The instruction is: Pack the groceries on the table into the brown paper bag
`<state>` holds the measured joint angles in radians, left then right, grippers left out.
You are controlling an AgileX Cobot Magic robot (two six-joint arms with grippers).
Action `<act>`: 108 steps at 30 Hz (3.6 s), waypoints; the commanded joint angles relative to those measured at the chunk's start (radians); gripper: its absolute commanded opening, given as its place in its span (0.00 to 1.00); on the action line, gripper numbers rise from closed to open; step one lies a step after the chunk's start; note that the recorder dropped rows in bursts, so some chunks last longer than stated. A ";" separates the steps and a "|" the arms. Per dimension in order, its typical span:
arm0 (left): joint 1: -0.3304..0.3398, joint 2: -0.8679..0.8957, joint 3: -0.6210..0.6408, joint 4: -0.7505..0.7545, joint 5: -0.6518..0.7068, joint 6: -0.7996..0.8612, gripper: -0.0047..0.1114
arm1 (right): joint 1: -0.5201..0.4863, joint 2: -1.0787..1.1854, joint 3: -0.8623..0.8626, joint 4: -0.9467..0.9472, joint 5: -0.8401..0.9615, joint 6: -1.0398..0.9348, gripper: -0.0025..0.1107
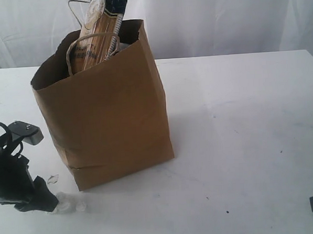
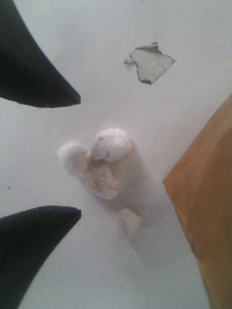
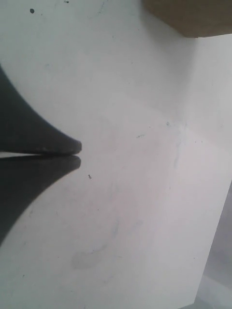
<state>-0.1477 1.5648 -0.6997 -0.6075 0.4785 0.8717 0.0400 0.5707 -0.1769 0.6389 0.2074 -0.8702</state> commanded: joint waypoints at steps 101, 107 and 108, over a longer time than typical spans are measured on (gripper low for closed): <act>-0.104 -0.062 -0.813 -0.182 0.360 -0.135 0.04 | 0.003 0.001 -0.007 -0.004 -0.006 0.015 0.02; -0.104 -0.062 -0.813 -0.178 0.362 -0.135 0.23 | 0.003 0.001 -0.007 -0.004 -0.006 0.015 0.02; -0.104 -0.062 -0.813 -0.171 0.362 -0.135 0.29 | 0.003 0.001 -0.007 -0.004 -0.006 0.015 0.02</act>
<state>-0.2454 1.5024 -1.5136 -0.7695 0.8216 0.7338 0.0400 0.5707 -0.1769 0.6389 0.2074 -0.8566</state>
